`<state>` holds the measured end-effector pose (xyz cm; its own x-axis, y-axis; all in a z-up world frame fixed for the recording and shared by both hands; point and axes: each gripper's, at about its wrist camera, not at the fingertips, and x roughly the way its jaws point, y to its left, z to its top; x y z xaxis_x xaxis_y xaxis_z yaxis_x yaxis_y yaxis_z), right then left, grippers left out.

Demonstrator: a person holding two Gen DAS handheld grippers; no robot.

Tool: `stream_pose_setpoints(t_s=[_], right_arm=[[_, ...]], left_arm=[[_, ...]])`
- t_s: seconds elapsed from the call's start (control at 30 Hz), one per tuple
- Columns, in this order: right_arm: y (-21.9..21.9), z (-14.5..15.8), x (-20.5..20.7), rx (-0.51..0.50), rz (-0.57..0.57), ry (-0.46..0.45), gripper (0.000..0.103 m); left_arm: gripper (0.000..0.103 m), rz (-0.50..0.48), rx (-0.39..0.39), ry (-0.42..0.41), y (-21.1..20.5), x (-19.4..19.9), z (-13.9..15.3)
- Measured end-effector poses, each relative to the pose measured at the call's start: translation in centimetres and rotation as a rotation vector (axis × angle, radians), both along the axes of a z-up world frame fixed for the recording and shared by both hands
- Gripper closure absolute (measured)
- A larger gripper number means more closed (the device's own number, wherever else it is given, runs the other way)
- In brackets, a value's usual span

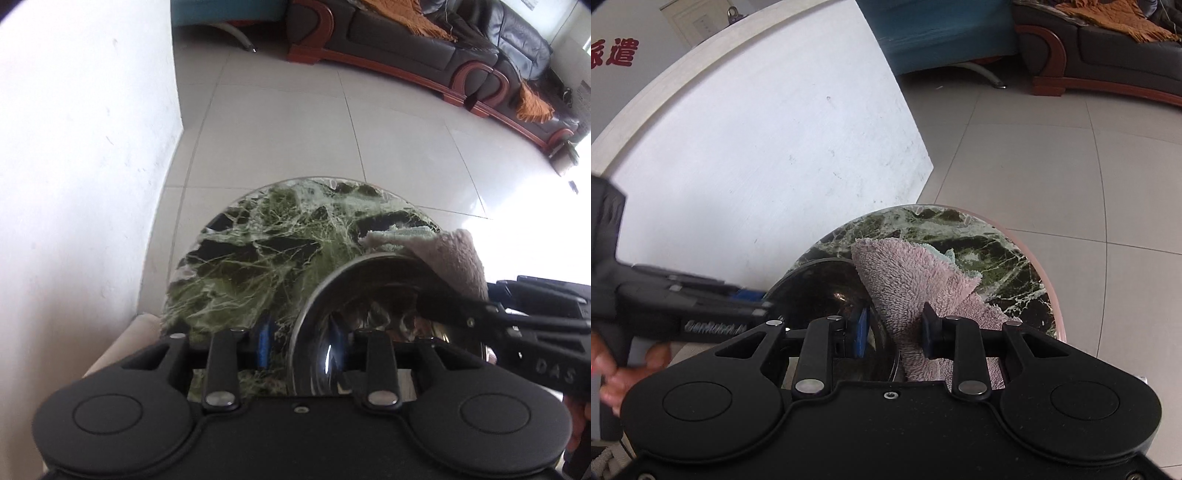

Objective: Clean bowl
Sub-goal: 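Open the right gripper, releasing the towel against the bowl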

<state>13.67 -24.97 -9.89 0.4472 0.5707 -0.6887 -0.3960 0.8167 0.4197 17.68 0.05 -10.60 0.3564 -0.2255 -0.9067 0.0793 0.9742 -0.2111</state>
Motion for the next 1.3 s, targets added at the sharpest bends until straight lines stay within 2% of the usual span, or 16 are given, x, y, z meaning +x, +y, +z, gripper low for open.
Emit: stream_pose_setpoints(t_s=[0.33,0.57,0.7,0.77,0.8,0.87,0.9,0.93,0.97,1.07,1.17,1.23,1.3], right_arm=[[0.1,0.8,0.0,0.016,0.003,-0.026,0.075],[-1.9,2.5,-1.6,0.118,-0.029,-0.065,0.057],[-3.6,2.8,-2.0,0.191,-0.122,-0.062,0.055],[-4.7,3.8,-2.6,0.212,-0.177,-0.099,0.052],[-4.9,4.4,-3.0,0.210,-0.195,-0.124,0.046],[-5.5,6.0,-4.0,0.193,-0.234,-0.202,0.026],[-5.6,6.8,-4.6,0.173,-0.251,-0.252,0.019],[-5.6,7.5,-5.2,0.153,-0.267,-0.305,0.006],[-5.6,8.2,-5.8,0.135,-0.284,-0.357,0.000],[-5.4,10.0,-7.6,0.081,-0.339,-0.531,0.000],[-5.1,10.9,-8.7,0.047,-0.393,-0.651,0.000],[-5.5,11.3,-8.8,0.069,-0.406,-0.655,0.000],[-6.2,11.4,-8.5,0.130,-0.400,-0.613,0.000]], left_arm=[[0.081,0.044,0.008,0.019,0.0,-2.3,-0.1],[0.079,0.031,0.017,0.015,-0.2,-2.2,-0.4],[0.079,0.025,0.017,0.015,-0.2,-2.2,-0.4],[0.079,0.024,0.014,0.014,-0.2,-2.2,-0.4],[0.079,0.023,0.013,0.014,-0.2,-2.2,-0.4],[0.079,0.021,0.015,0.013,-0.2,-2.2,-0.4],[0.079,0.019,0.016,0.013,-0.2,-2.2,-0.4],[0.079,0.018,0.017,0.012,-0.3,-2.2,-0.4],[0.078,0.017,0.019,0.012,-0.3,-2.2,-0.4],[0.078,0.015,0.022,0.014,-0.4,-2.1,-0.5],[0.078,0.012,0.024,0.015,-0.4,-2.1,-0.5],[0.078,0.009,0.025,0.015,-0.4,-2.1,-0.6],[0.078,0.004,0.026,0.016,-0.5,-2.1,-0.6]])
